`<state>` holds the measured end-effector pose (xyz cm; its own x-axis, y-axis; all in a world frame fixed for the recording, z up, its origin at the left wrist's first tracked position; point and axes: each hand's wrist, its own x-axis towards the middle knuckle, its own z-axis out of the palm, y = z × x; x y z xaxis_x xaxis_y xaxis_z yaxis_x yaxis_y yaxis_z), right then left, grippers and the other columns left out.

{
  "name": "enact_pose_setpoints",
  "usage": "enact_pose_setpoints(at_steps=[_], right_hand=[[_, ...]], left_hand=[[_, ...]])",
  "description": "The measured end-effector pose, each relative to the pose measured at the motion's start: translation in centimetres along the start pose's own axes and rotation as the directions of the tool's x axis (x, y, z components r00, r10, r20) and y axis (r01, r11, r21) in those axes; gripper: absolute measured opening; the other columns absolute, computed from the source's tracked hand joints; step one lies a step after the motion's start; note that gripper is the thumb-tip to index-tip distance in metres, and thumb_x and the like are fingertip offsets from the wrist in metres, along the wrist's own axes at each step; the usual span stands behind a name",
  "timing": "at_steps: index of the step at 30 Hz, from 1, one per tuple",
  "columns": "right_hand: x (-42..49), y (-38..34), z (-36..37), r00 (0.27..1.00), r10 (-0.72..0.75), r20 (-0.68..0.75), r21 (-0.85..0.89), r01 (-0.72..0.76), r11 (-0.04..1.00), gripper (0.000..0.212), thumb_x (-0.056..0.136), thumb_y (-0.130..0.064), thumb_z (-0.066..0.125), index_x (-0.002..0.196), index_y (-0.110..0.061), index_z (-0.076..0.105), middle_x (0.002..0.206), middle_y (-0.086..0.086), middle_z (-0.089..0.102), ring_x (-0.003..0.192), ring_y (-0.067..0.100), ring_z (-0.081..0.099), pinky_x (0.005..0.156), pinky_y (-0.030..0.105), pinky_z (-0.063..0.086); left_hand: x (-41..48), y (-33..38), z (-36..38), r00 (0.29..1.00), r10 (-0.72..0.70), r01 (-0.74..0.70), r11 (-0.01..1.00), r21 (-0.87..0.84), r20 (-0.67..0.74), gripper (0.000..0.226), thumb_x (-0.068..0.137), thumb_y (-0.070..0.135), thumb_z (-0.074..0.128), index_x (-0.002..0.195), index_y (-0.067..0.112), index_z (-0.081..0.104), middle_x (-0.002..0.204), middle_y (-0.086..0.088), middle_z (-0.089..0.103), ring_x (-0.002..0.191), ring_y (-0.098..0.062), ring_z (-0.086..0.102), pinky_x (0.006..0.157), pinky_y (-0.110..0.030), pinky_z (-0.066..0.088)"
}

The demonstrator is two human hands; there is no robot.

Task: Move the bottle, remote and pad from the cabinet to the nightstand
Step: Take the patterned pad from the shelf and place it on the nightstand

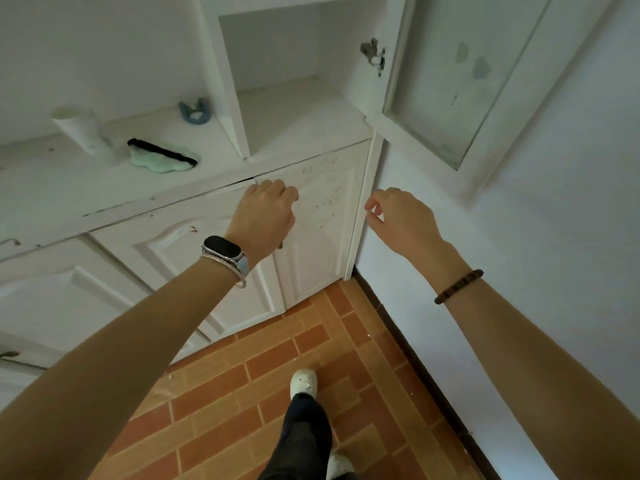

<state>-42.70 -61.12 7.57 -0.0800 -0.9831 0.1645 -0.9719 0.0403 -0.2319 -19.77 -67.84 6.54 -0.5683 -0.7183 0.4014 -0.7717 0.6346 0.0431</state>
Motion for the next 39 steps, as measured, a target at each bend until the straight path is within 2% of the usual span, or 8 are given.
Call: enact_pose_setpoints(at_steps=[5,9,13,19,23,29,35,39], right_hand=[[7.1,-0.2,-1.3,0.999,0.016,-0.039,0.020,-0.015,1.000,0.021,0.096,-0.026,0.051,0.112,-0.018,0.061,0.107,0.001,0.062,0.091,0.019,0.060,0.071,0.033,0.051],[12.8,-1.2,-3.6,0.992,-0.002,-0.127,0.045,0.008,0.999,0.020,0.095,-0.025,0.052,0.111,-0.019,0.062,0.106,0.002,0.062,0.093,0.020,0.060,0.075,0.035,0.052],[17.4,-1.6,-5.5,0.975,-0.011,-0.223,0.061,0.025,0.998,0.019,0.095,-0.025,0.053,0.110,-0.019,0.062,0.105,0.000,0.063,0.090,0.016,0.059,0.071,0.030,0.049],[22.3,-1.8,-8.0,0.957,0.000,-0.291,0.102,0.031,0.994,0.017,0.093,-0.026,0.054,0.108,-0.023,0.062,0.103,-0.003,0.063,0.089,0.014,0.060,0.076,0.039,0.055],[24.8,-1.6,-10.3,0.936,-0.024,-0.351,0.159,0.085,0.984,0.020,0.093,-0.024,0.055,0.109,-0.019,0.064,0.102,-0.001,0.063,0.090,0.015,0.060,0.078,0.039,0.054],[29.4,-1.3,-13.5,0.920,-0.075,-0.385,0.205,0.164,0.965,0.018,0.092,-0.023,0.056,0.108,-0.019,0.064,0.101,0.000,0.063,0.089,0.017,0.061,0.079,0.040,0.054],[35.4,-2.0,-15.1,0.934,-0.129,-0.334,0.243,0.217,0.946,0.022,0.092,-0.023,0.060,0.113,-0.016,0.061,0.108,0.005,0.061,0.095,0.018,0.060,0.085,0.033,0.051],[38.7,-2.7,-14.5,0.963,-0.117,-0.242,0.318,0.193,0.928,0.035,0.092,-0.029,0.061,0.122,-0.011,0.056,0.118,0.009,0.060,0.106,0.021,0.057,0.086,0.027,0.045]], left_hand=[[6.5,-2.9,0.1,0.996,0.039,-0.040,0.999,-0.004,-0.082,0.021,0.085,0.003,0.051,0.103,0.005,0.062,0.090,-0.012,0.063,0.081,-0.029,0.058,0.079,-0.045,0.048],[11.9,-5.8,-1.2,0.986,0.058,-0.062,0.998,-0.021,-0.157,0.020,0.084,0.000,0.053,0.101,0.002,0.062,0.089,-0.014,0.062,0.078,-0.029,0.056,0.075,-0.043,0.048],[16.3,-8.1,-2.3,0.969,0.106,-0.108,0.994,0.004,-0.225,0.019,0.081,-0.003,0.053,0.097,0.001,0.062,0.084,-0.015,0.060,0.073,-0.032,0.055,0.067,-0.046,0.047],[21.0,-9.4,-4.1,0.951,0.115,-0.121,0.993,-0.003,-0.287,0.021,0.082,0.000,0.052,0.100,0.002,0.061,0.090,-0.015,0.059,0.078,-0.032,0.054,0.068,-0.047,0.047],[23.4,-9.9,-5.2,0.928,0.116,-0.126,0.992,-0.006,-0.354,0.022,0.084,0.000,0.052,0.104,0.001,0.061,0.096,-0.014,0.059,0.083,-0.030,0.054,0.070,-0.044,0.048],[26.3,-9.9,-6.7,0.887,0.050,-0.053,0.999,0.008,-0.460,0.023,0.084,0.002,0.055,0.107,0.002,0.057,0.106,-0.017,0.059,0.086,-0.031,0.056,0.071,-0.040,0.048],[29.9,-11.4,-6.6,0.916,-0.005,0.032,0.998,0.061,-0.402,0.019,0.087,0.014,0.050,0.103,0.005,0.057,0.103,-0.014,0.058,0.085,-0.031,0.055,0.074,-0.040,0.047],[31.4,-12.1,-5.6,0.955,0.000,0.052,0.985,0.167,-0.295,0.039,0.091,0.032,0.034,0.110,0.009,0.060,0.110,-0.012,0.062,0.097,-0.029,0.059,0.088,-0.041,0.049]])
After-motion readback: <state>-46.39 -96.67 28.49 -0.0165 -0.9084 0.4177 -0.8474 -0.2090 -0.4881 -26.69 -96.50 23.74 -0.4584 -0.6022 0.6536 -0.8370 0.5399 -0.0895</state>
